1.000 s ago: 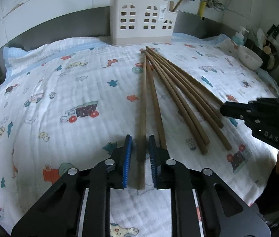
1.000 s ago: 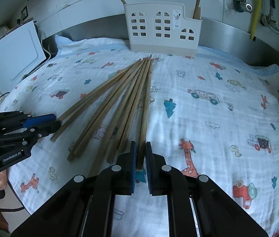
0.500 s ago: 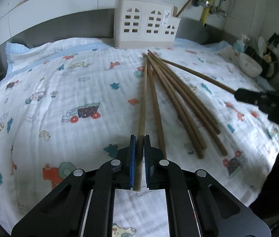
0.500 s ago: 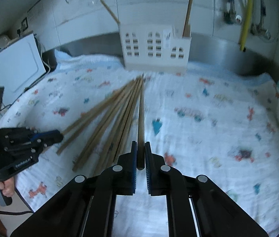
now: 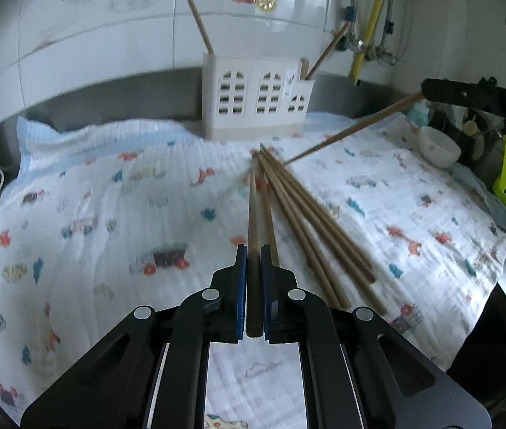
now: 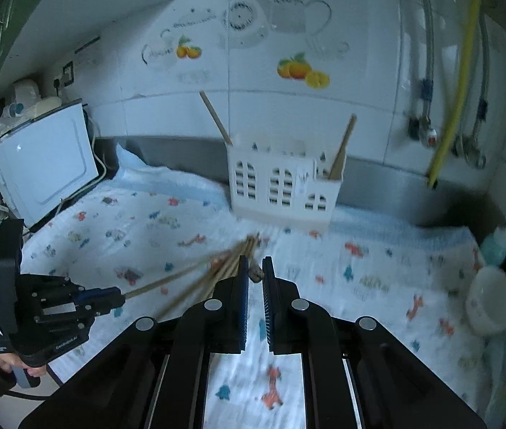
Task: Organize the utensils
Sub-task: 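Lift both chopsticks and carry them above the white holder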
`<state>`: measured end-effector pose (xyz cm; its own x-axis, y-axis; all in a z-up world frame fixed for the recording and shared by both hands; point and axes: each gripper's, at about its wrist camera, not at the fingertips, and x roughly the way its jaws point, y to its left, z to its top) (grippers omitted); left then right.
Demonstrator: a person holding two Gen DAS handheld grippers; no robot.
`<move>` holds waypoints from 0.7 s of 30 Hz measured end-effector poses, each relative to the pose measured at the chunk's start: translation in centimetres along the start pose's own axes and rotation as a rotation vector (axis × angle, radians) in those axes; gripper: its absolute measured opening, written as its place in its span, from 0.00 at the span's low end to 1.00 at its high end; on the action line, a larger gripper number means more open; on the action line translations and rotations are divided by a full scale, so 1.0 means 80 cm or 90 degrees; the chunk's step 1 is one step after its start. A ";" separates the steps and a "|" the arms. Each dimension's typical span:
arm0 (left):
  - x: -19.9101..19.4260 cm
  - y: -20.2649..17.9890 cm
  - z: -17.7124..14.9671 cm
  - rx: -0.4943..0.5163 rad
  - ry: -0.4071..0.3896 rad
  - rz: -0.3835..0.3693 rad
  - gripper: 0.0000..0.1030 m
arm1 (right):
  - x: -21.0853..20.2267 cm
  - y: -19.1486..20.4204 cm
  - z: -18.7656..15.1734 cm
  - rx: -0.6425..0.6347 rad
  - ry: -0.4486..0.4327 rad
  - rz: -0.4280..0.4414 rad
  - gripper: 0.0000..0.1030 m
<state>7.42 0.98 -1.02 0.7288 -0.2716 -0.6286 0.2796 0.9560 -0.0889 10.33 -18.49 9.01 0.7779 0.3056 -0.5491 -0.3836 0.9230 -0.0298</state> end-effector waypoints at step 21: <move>0.011 0.006 0.085 -0.022 -0.092 -0.048 0.06 | 0.006 -0.017 0.092 -0.036 -0.010 0.015 0.07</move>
<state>12.49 0.46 3.66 0.7893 -0.3538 -0.5018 0.3174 0.9347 -0.1598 14.89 -17.89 14.96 0.7757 0.3319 -0.5367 -0.4299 0.9006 -0.0645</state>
